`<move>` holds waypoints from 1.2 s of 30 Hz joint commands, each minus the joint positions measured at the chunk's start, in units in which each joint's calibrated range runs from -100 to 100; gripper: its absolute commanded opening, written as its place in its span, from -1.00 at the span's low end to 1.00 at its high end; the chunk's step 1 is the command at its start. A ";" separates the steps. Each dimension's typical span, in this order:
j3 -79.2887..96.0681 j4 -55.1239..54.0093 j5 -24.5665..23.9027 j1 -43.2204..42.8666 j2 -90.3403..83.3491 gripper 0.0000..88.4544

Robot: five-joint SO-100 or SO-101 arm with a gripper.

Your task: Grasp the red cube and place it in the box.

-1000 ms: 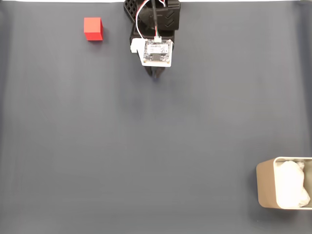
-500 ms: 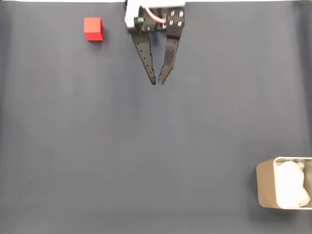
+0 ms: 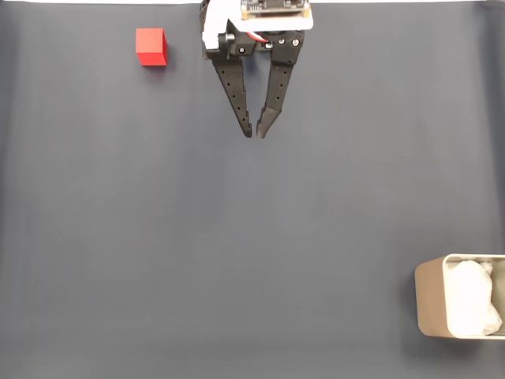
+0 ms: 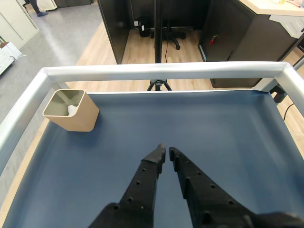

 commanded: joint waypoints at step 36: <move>-8.57 9.89 -2.93 32.75 4.50 -0.97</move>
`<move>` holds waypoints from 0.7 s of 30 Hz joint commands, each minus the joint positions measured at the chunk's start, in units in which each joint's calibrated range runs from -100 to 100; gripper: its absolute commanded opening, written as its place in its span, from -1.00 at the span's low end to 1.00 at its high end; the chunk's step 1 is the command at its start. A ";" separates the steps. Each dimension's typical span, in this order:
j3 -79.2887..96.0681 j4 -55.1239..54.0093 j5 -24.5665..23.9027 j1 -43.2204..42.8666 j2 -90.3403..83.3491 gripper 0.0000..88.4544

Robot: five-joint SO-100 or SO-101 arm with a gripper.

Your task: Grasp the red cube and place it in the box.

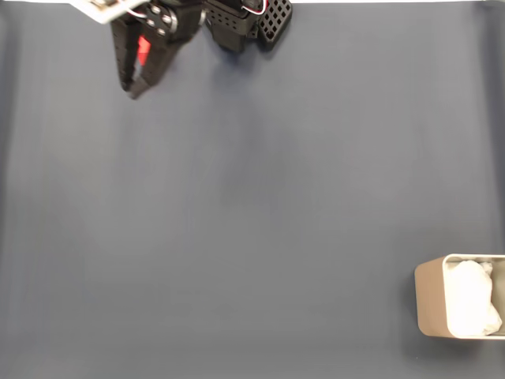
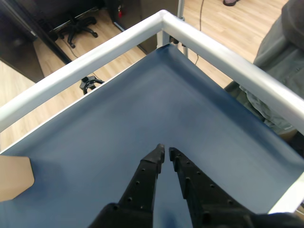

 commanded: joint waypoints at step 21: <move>0.68 3.70 -0.63 23.68 -1.14 -0.98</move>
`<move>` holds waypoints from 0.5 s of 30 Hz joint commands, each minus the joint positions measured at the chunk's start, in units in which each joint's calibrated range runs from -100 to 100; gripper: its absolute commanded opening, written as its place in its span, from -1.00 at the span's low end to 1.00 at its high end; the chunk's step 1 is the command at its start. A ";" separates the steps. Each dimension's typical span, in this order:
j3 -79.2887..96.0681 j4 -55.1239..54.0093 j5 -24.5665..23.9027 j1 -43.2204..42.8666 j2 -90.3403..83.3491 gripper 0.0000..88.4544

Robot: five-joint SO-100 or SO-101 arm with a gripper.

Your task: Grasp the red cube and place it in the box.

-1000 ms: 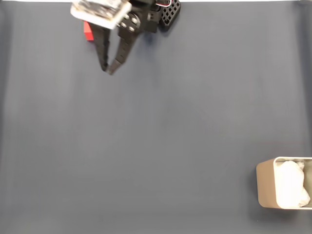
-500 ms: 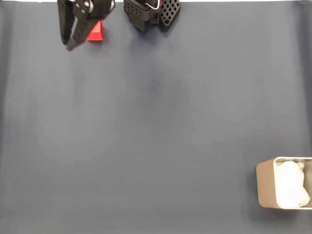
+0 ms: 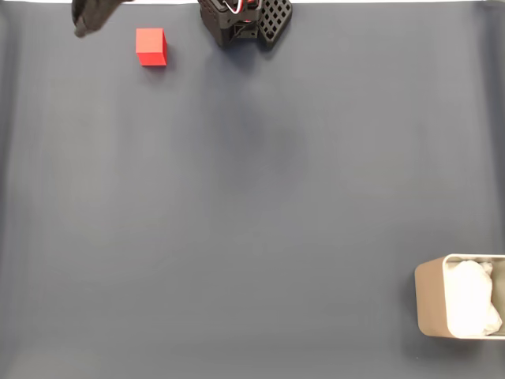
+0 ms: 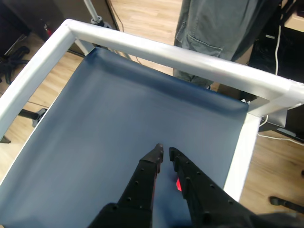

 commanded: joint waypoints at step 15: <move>1.79 -0.11 0.20 11.06 -0.62 -0.98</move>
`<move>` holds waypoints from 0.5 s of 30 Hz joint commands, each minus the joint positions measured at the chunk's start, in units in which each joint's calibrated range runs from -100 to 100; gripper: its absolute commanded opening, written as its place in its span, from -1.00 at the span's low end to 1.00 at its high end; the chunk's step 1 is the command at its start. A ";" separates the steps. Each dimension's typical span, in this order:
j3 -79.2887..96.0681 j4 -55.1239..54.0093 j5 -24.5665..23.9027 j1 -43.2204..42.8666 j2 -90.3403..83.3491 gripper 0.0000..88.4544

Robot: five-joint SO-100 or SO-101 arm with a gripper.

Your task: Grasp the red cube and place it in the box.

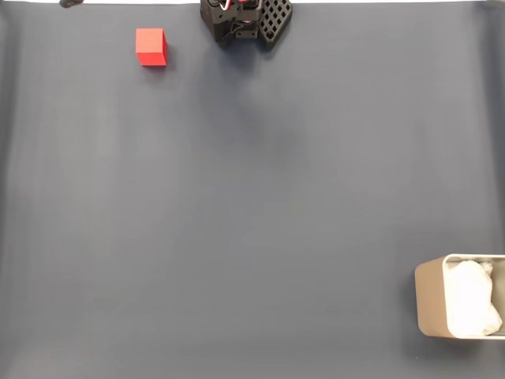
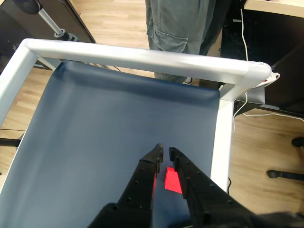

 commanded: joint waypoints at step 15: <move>5.36 -0.28 0.15 6.68 -2.79 -0.98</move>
